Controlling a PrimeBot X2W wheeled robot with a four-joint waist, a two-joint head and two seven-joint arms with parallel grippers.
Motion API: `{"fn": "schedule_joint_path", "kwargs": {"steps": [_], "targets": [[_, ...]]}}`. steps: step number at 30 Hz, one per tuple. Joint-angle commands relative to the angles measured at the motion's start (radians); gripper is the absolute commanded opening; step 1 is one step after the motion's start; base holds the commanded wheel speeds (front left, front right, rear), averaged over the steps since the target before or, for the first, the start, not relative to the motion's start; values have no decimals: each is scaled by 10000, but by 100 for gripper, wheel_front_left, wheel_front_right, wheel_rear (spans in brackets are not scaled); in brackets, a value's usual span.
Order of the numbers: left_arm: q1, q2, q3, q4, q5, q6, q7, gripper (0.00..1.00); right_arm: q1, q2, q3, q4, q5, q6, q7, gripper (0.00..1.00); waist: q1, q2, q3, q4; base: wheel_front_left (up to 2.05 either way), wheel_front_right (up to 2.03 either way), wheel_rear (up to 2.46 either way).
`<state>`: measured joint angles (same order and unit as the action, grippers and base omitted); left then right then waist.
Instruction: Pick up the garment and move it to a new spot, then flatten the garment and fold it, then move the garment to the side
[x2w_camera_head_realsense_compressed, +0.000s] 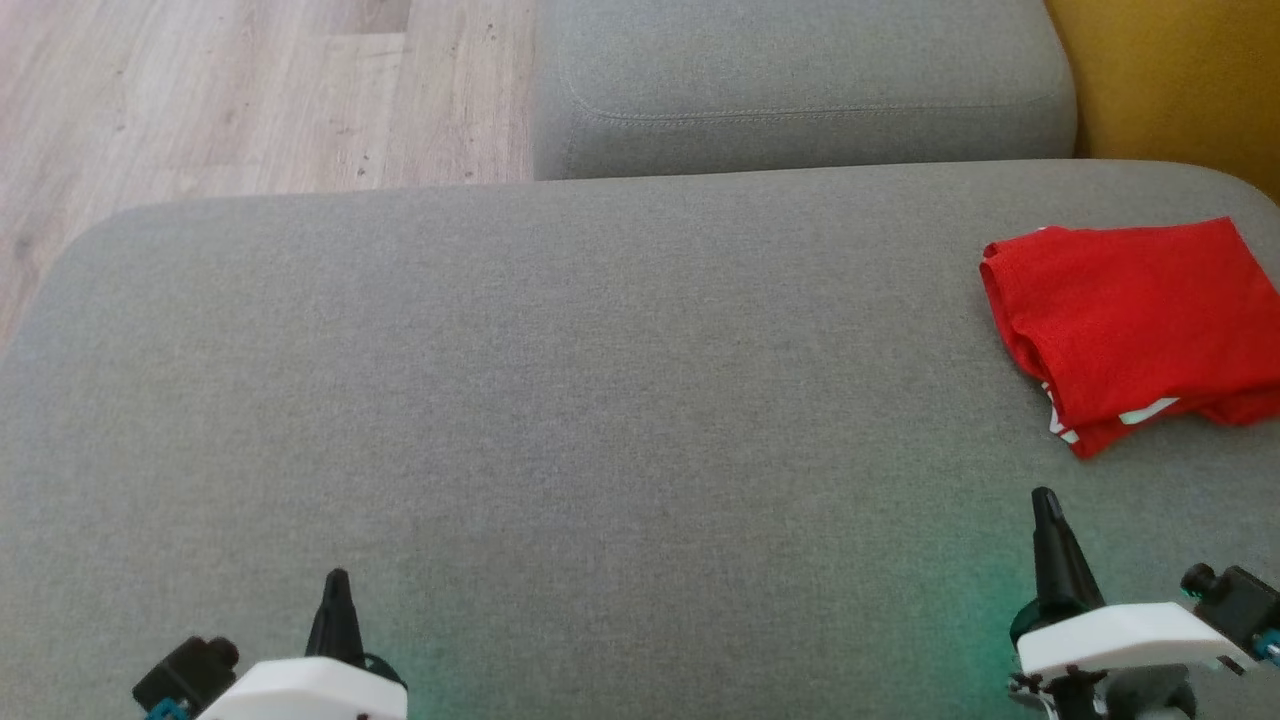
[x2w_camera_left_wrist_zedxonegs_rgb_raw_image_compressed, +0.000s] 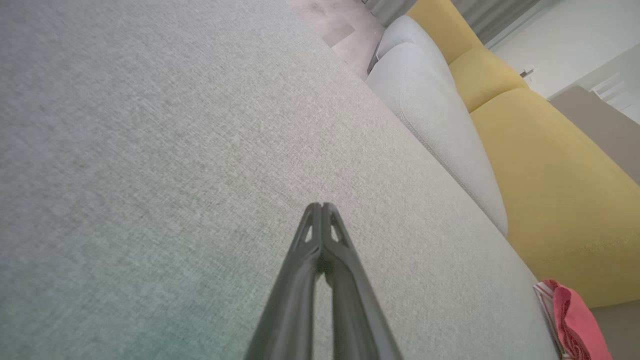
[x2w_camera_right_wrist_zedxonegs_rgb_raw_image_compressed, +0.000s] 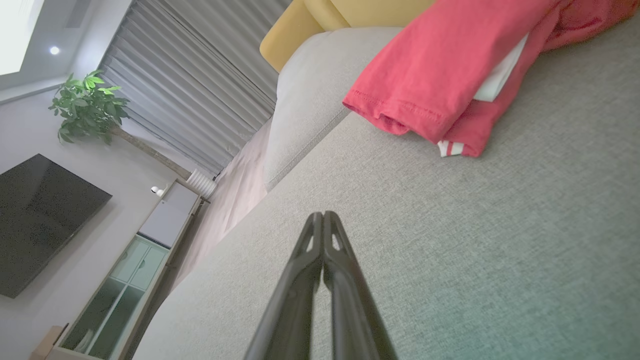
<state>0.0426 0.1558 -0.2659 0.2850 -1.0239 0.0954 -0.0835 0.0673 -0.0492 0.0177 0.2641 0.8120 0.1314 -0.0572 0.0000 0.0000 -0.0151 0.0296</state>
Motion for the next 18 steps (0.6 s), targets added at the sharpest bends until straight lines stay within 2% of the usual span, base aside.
{"fn": "schedule_joint_path", "kwargs": {"steps": [1, 18], "targets": [[-581, 22, 322, -307, -143, -88, 19, 0, -541, -211, 9, -307, 236, -3, 68, 0, 0, 0, 2, -2, 0, 0, 0], [-802, -218, 1135, -331, -1543, -613, 468, 0, -824, -238, -206, -285, 2191, -4, 380, 0, 0, 0, 46, -73, 0, 0, 0]]}}
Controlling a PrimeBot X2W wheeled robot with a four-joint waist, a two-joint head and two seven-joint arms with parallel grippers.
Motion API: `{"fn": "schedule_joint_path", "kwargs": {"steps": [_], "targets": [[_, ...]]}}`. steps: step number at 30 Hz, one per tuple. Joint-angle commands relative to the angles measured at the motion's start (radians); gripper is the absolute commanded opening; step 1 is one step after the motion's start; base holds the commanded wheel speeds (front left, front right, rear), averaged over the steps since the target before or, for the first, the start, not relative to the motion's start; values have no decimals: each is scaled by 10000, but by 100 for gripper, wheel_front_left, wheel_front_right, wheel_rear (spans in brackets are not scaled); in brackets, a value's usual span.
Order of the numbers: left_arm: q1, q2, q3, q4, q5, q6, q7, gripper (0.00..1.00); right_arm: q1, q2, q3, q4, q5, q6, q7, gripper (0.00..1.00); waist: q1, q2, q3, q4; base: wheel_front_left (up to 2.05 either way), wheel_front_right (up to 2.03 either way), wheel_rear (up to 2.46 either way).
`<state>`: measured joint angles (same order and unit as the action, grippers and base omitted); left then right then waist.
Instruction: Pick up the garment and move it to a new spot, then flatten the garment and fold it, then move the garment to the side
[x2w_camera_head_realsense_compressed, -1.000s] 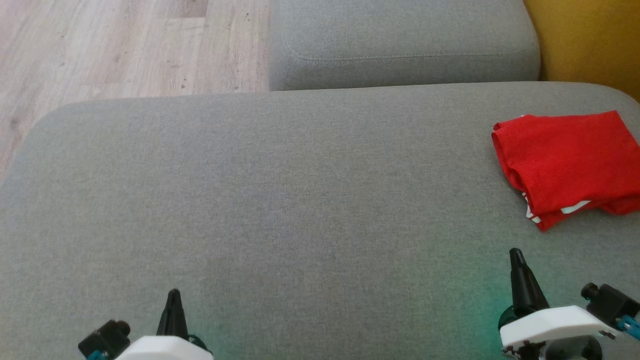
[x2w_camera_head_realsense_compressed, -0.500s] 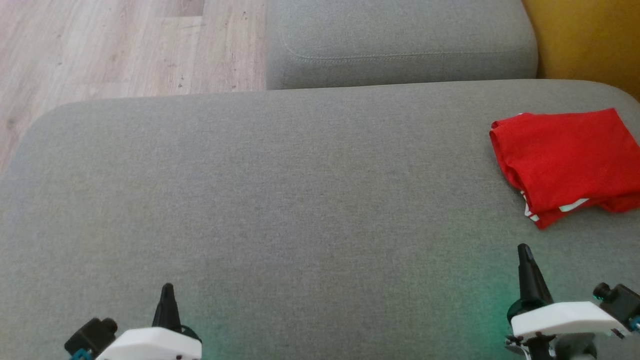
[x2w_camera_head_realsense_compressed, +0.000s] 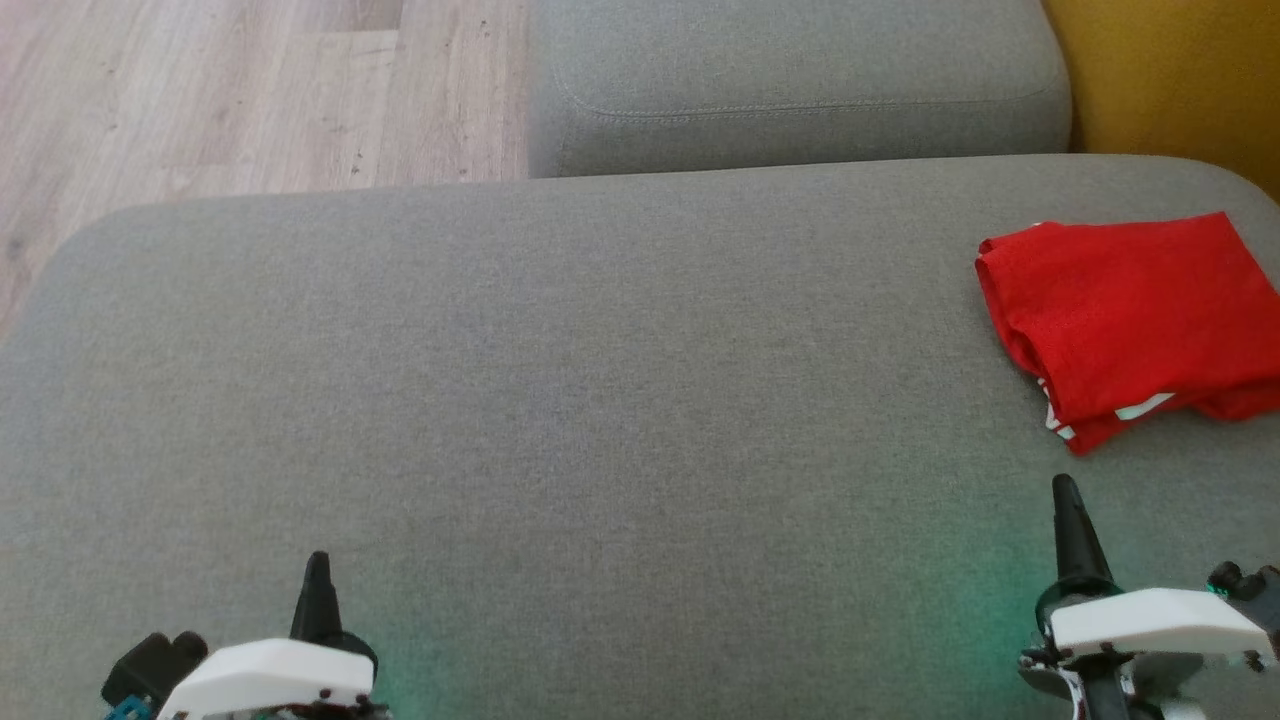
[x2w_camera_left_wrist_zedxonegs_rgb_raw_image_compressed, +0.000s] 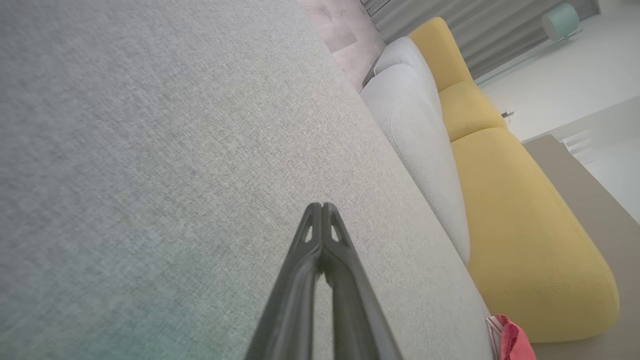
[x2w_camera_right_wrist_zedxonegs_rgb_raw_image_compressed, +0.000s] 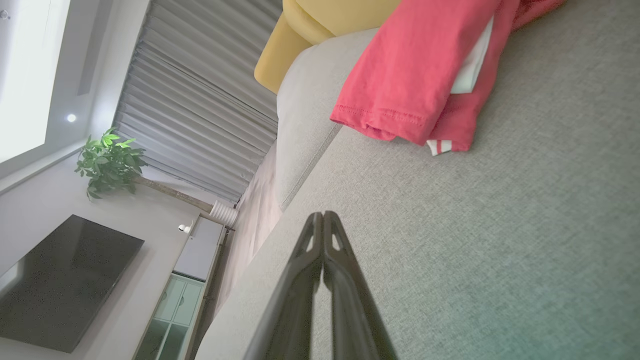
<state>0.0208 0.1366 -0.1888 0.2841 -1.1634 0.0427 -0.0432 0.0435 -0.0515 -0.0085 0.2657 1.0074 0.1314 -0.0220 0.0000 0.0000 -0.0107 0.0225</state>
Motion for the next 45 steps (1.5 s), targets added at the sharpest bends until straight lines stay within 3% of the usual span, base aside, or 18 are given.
{"fn": "schedule_joint_path", "kwargs": {"steps": [1, 45], "targets": [[-596, -40, 411, -323, -227, -116, 91, 0, -603, -216, 43, -299, 348, -4, 45, 0, 0, 0, 4, -7, 0, 0, 0], [-1171, -680, 2540, -378, -3824, -1473, 1275, 0, -1342, -225, -598, -240, 5331, -7, 918, 0, 0, 0, 116, -190, 0, 0, 0]]}}
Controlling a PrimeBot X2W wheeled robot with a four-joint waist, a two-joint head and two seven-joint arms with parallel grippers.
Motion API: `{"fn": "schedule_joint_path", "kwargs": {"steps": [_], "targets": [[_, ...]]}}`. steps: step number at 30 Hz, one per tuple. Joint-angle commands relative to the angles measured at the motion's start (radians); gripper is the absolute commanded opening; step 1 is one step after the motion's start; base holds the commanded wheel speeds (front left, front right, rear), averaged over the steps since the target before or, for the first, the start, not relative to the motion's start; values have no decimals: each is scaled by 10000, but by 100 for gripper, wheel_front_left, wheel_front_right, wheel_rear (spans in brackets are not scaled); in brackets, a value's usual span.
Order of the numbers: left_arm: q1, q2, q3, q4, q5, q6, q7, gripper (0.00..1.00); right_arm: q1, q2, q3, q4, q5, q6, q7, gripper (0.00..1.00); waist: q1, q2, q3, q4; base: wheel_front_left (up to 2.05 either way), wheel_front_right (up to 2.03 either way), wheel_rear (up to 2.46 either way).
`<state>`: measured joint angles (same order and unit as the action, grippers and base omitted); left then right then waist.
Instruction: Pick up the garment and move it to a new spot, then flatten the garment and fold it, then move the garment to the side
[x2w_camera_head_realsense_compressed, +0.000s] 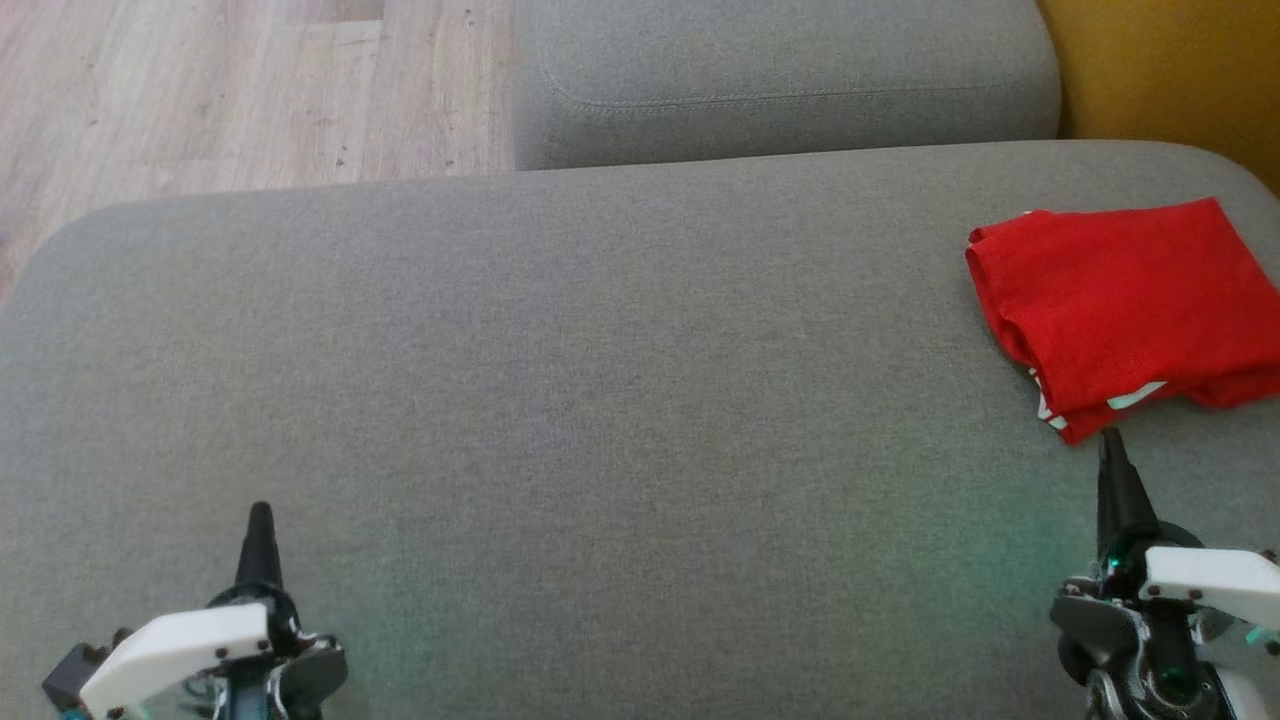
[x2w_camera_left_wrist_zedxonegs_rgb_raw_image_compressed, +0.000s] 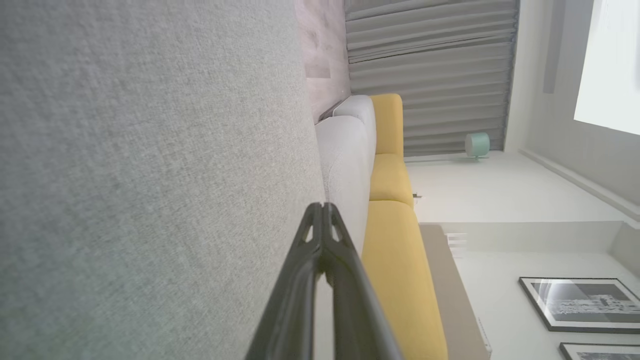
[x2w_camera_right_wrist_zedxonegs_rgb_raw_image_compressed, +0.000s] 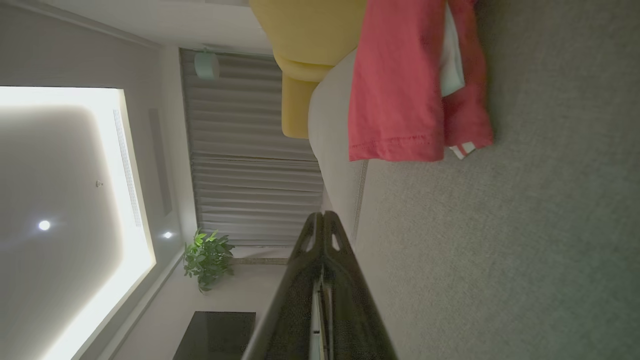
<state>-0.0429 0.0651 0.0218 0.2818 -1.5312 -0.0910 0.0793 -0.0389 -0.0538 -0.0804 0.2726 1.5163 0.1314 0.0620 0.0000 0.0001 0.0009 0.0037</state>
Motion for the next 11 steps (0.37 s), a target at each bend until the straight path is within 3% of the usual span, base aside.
{"fn": "schedule_joint_path", "kwargs": {"steps": [1, 11], "targets": [[-548, 20, 483, -356, -228, -167, 77, 0, -536, -201, 105, -307, 355, -7, 99, 0, 0, -1, 4, -6, 0, 0, 0], [-646, -92, 848, -365, -833, -397, 282, 0, -662, -190, -21, -296, 1183, -7, 261, 0, 0, -1, 23, -37, 0, 0, 0]]}}
